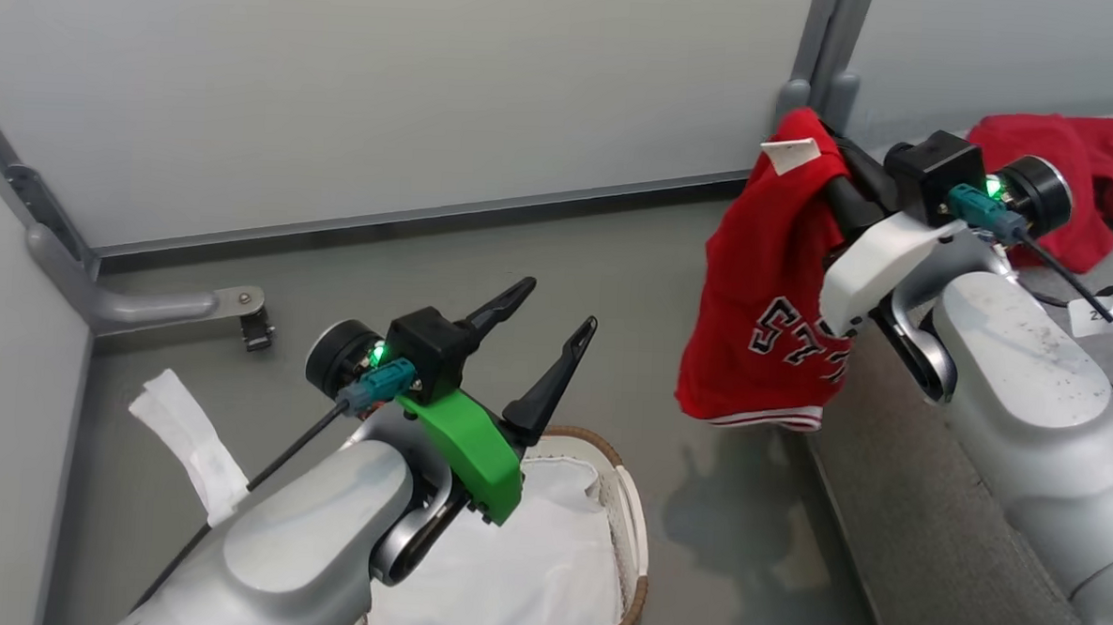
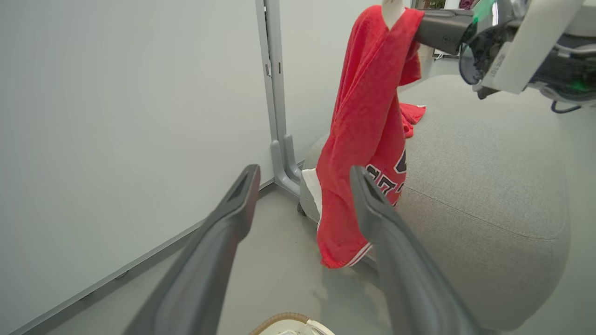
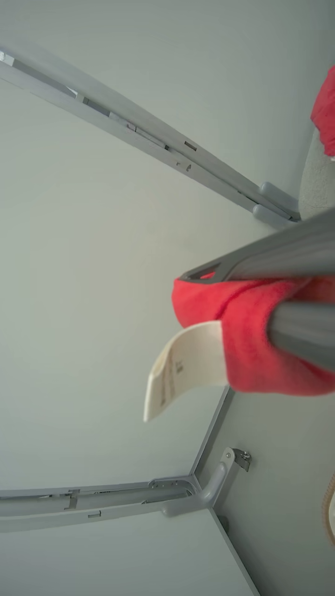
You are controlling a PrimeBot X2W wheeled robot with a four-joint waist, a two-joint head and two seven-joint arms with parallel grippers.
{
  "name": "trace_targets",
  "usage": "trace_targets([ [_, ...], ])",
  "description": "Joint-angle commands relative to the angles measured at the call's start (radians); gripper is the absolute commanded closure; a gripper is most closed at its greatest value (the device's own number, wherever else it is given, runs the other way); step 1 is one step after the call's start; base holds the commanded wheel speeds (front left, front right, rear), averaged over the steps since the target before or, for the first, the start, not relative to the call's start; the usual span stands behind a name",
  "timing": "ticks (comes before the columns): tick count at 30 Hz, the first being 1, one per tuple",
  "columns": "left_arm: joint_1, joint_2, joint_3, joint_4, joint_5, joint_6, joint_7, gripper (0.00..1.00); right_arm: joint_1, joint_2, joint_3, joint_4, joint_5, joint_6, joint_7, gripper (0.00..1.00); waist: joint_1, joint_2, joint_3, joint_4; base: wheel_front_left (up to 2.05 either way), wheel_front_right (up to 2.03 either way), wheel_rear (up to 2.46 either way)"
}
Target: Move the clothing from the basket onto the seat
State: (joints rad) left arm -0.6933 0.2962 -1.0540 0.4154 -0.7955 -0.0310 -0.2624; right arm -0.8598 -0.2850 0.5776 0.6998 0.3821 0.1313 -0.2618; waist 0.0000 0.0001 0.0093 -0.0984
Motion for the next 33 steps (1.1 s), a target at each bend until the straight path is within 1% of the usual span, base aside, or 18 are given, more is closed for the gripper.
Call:
trace_targets([
  [1,0.024,-0.007,0.009,-0.009,0.020,0.003,-0.003,0.00,0.007,-0.018,-0.013,-0.007,-0.008,-0.001,-0.005,1.00,0.0000,-0.0001,0.024,-0.055,0.00,0.00,0.00],
  [6,0.067,-0.034,0.037,-0.027,0.068,-0.002,-0.002,0.00,0.025,-0.065,-0.061,-0.026,-0.023,-0.001,-0.005,1.00,0.0000,-0.0001,0.054,-0.140,0.00,0.00,0.00],
  [10,0.083,-0.046,0.056,-0.023,0.095,-0.012,-0.002,0.00,0.035,-0.083,-0.099,-0.047,-0.034,-0.001,-0.001,1.00,0.0000,-0.0001,0.083,-0.209,0.00,0.00,0.00],
  [13,0.083,-0.050,0.067,-0.011,0.108,-0.021,-0.002,0.00,0.048,-0.086,-0.123,-0.068,-0.041,-0.001,0.002,1.00,0.0000,-0.0001,0.108,-0.256,0.00,0.00,0.00],
  [18,0.066,-0.057,0.071,0.005,0.133,-0.033,-0.002,0.00,0.068,-0.084,-0.148,-0.093,-0.051,-0.001,0.010,1.00,0.0000,-0.0001,0.143,-0.303,0.00,0.00,0.00],
  [22,0.053,-0.063,0.073,0.019,0.147,-0.041,-0.002,0.00,0.085,-0.074,-0.165,-0.107,-0.059,-0.001,0.015,1.00,0.0000,-0.0001,0.168,-0.316,0.00,0.00,0.00],
  [26,0.038,-0.072,0.068,0.024,0.162,-0.049,-0.002,0.00,0.083,-0.074,-0.171,-0.114,-0.055,-0.001,0.024,1.00,0.0000,-0.0001,0.196,-0.304,0.00,0.00,0.00],
  [30,0.038,-0.077,0.070,0.012,0.175,-0.048,-0.002,0.00,0.032,-0.114,-0.166,-0.118,-0.056,-0.001,0.046,1.00,0.0000,-0.0001,0.227,-0.276,0.00,0.00,0.00],
  [33,0.043,-0.075,0.066,0.005,0.193,-0.039,-0.002,0.00,-0.024,-0.150,-0.175,-0.126,-0.038,-0.001,0.071,1.00,0.0000,-0.0001,0.251,-0.249,0.00,0.00,0.00],
])
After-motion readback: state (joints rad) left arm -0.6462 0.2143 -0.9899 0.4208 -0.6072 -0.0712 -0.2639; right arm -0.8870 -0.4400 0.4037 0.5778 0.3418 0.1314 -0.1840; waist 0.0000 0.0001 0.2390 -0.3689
